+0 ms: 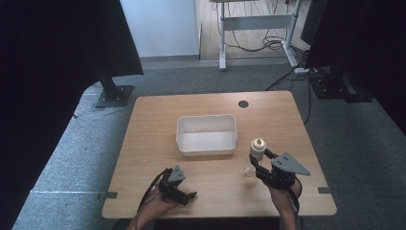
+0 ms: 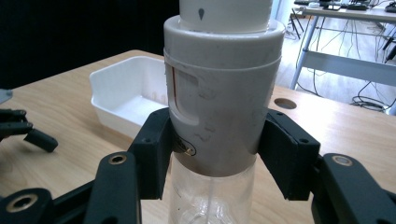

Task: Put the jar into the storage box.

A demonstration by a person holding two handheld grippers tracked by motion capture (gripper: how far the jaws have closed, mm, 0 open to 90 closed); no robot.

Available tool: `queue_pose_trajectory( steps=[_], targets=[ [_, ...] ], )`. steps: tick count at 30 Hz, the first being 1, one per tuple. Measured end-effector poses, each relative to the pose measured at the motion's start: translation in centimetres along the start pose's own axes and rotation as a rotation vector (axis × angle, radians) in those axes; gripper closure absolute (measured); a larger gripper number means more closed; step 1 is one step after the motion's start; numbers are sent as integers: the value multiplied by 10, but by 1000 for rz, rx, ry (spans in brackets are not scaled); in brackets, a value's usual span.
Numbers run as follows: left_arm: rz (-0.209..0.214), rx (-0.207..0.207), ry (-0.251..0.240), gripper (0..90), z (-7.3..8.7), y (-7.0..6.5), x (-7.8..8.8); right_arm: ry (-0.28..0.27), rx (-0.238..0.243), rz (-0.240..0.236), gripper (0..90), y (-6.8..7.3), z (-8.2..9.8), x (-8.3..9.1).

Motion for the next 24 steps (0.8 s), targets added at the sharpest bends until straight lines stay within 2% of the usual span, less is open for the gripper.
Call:
queue_pose_trajectory(
  steps=[13,24],
  targets=[
    [1,0,0,0,0,0,0,-23,-27,-9,451,-3,-25,-18],
    [1,-1,0,0,0,0,0,-27,6,-50,452,18,-48,-48]
  ],
)
Point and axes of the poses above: each handheld gripper's, and its own axes: x roughly backward along the jaws, z roughly out of its underside, y roughly to its left, the point moved 8 cm from there along -x, roughly forward along the jaws, and after that the axes turned 9 degrees about z, right-handed, at the moved point
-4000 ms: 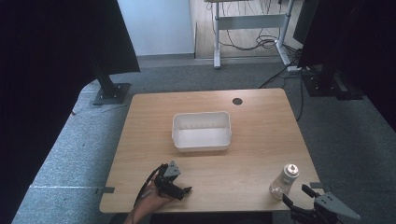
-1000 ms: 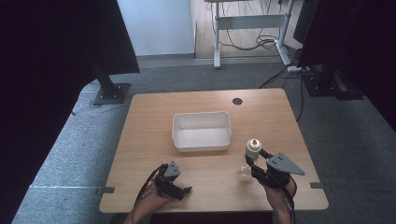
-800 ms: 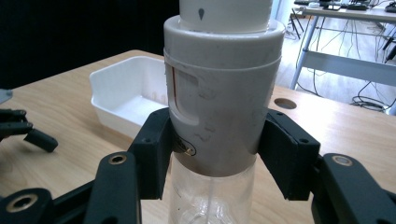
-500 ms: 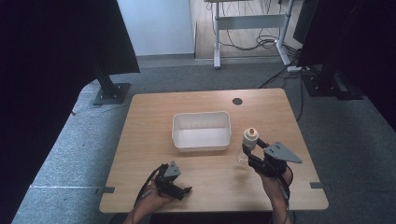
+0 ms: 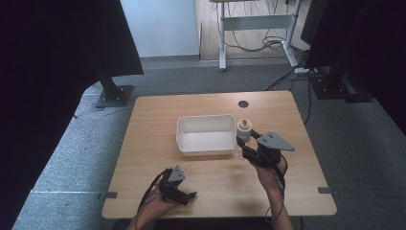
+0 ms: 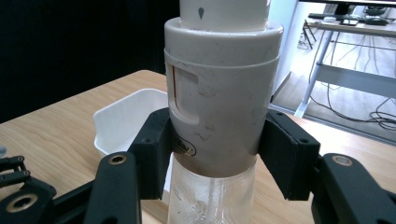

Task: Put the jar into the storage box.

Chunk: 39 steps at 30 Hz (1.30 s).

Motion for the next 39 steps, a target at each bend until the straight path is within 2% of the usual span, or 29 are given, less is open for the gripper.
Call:
queue_pose_trajectory(
  steps=[12,23,33,39],
  targets=[
    [0,2,-4,0,0,0,0,-13,16,-28,451,18,-17,-35],
    [1,0,-1,0,0,0,0,1,29,-66,451,36,-15,-71],
    [1,-2,0,0,0,0,0,-1,43,-90,451,53,-16,-96],
    [3,-1,-1,0,0,0,0,4,34,-108,451,64,-11,-111]
  ],
)
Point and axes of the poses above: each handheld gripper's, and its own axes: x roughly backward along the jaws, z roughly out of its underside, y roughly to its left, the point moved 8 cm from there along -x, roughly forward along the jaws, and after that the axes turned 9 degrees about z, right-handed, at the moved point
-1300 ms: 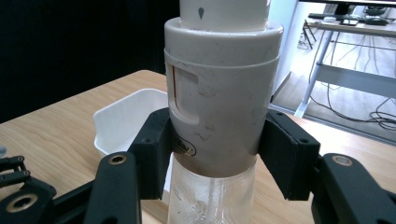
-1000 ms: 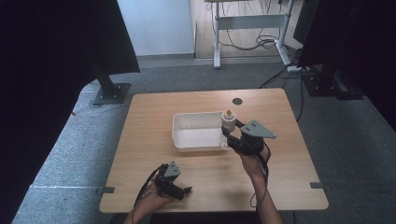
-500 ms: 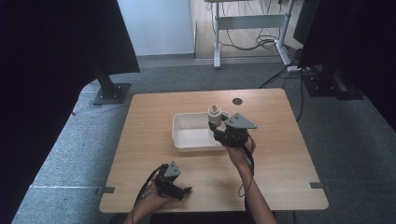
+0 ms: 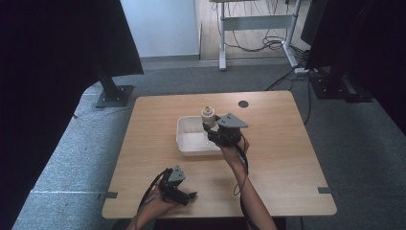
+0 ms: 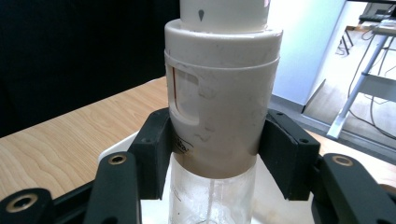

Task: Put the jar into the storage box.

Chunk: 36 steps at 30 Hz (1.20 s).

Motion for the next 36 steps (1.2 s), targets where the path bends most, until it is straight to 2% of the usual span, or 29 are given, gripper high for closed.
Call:
queue_pose_trajectory(
  steps=[14,22,28,31,34,36],
  targets=[
    [1,-2,0,0,0,0,0,40,8,-53,451,37,18,-37],
    [2,-4,3,0,0,0,0,65,13,-70,451,53,31,-50],
    [3,-3,4,0,0,0,0,75,10,-72,451,59,38,-55],
    [3,-4,4,0,0,0,0,85,26,-74,451,61,45,-56],
    [3,-4,4,0,0,0,0,82,15,-72,451,61,45,-54],
    [3,-4,4,0,0,0,0,88,27,-73,451,61,45,-53]
  ],
)
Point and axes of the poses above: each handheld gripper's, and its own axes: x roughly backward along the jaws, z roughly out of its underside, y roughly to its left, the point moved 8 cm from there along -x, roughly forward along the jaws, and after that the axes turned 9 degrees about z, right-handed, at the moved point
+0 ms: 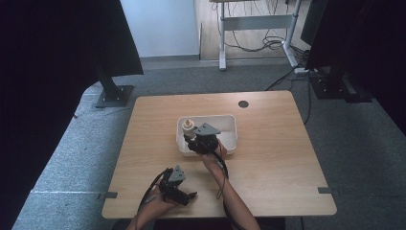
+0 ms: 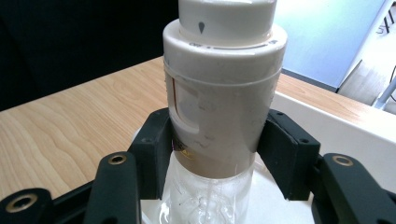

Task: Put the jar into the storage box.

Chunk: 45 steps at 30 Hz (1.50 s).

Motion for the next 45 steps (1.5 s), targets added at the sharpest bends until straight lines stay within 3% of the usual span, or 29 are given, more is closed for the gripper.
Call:
queue_pose_trajectory(
  steps=[11,16,24,28,45],
  targets=[
    [0,-2,0,0,0,0,0,48,-19,-21,442,-2,-3,-3],
    [-1,1,-4,0,0,0,0,47,-81,-56,382,-5,-12,1],
    [-1,0,-3,0,0,0,0,35,-40,-71,203,-10,-20,8],
    [0,0,-3,0,0,0,0,27,-26,-80,160,-10,-17,10],
    [-1,0,-4,0,0,0,0,36,-45,-71,150,-27,-8,30]
  ],
)
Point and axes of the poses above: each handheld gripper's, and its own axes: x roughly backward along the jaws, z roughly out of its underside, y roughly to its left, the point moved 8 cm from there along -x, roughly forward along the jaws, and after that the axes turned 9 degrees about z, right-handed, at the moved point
